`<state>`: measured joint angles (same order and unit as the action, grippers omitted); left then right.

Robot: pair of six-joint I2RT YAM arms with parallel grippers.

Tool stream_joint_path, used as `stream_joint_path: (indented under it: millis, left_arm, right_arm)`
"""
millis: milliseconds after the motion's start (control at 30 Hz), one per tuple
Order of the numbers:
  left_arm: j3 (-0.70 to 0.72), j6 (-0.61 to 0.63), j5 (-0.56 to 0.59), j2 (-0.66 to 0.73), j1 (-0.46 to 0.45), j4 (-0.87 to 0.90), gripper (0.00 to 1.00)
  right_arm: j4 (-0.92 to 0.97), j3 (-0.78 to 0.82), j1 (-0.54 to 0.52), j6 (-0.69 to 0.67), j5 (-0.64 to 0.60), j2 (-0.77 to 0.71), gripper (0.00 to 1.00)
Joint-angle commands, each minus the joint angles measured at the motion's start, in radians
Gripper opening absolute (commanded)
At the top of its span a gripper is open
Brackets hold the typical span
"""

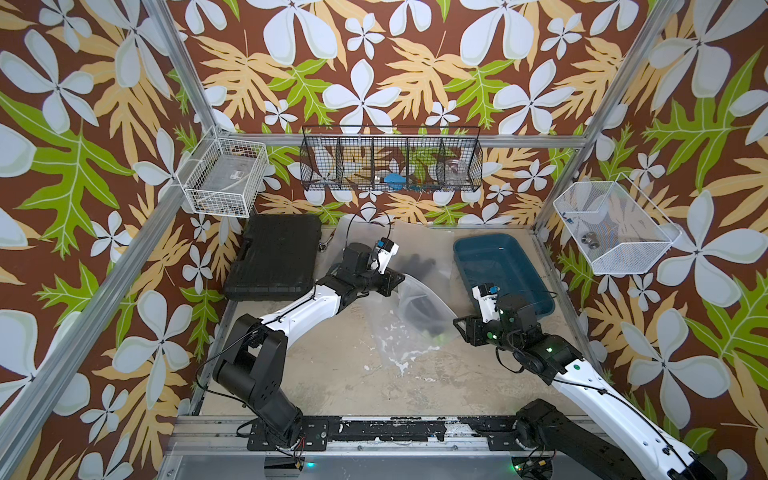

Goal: Place the eggplant in a zip-top bag and seal the zipper
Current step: Place the zipper food storage bag at the center of the board.

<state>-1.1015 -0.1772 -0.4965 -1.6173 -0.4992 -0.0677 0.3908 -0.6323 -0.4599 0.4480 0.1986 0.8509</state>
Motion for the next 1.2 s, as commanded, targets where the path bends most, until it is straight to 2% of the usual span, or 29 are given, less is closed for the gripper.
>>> stream_joint_path:
  millis: [0,133,300,433,567,767,900,1167]
  left_arm:
    - [-0.001,0.017,0.004,0.004,0.000,0.016,0.00]
    - [0.002,0.014,0.004,0.002,0.000,0.011,0.00]
    - [0.010,-0.001,-0.016,0.007,0.000,0.001,0.00]
    - [0.030,-0.013,-0.042,0.033,-0.001,-0.008,0.00]
    - [0.051,-0.045,-0.059,0.091,-0.001,-0.004,0.00]
    - [0.040,-0.085,-0.081,0.257,-0.001,0.041,0.00]
    - [0.042,-0.141,-0.109,0.378,-0.005,0.046,0.00]
    - [0.084,-0.192,-0.112,0.601,-0.031,0.106,0.00]
  right_arm:
    - [-0.027,0.033,0.003,0.048,-0.013,-0.020,0.53]
    - [-0.068,0.088,0.002,0.076,0.023,-0.059,0.50]
    - [-0.175,0.131,0.002,0.096,0.030,-0.061,0.31]
    - [-0.254,0.145,0.003,0.093,0.054,-0.038,0.10]
    - [-0.211,0.097,0.003,0.073,0.094,-0.048,0.01]
    - [-0.058,-0.068,0.002,-0.011,0.080,-0.136,0.00]
    - [0.022,-0.205,0.001,-0.073,0.094,-0.142,0.01]
    - [0.137,-0.360,0.003,-0.170,0.258,-0.134,0.00]
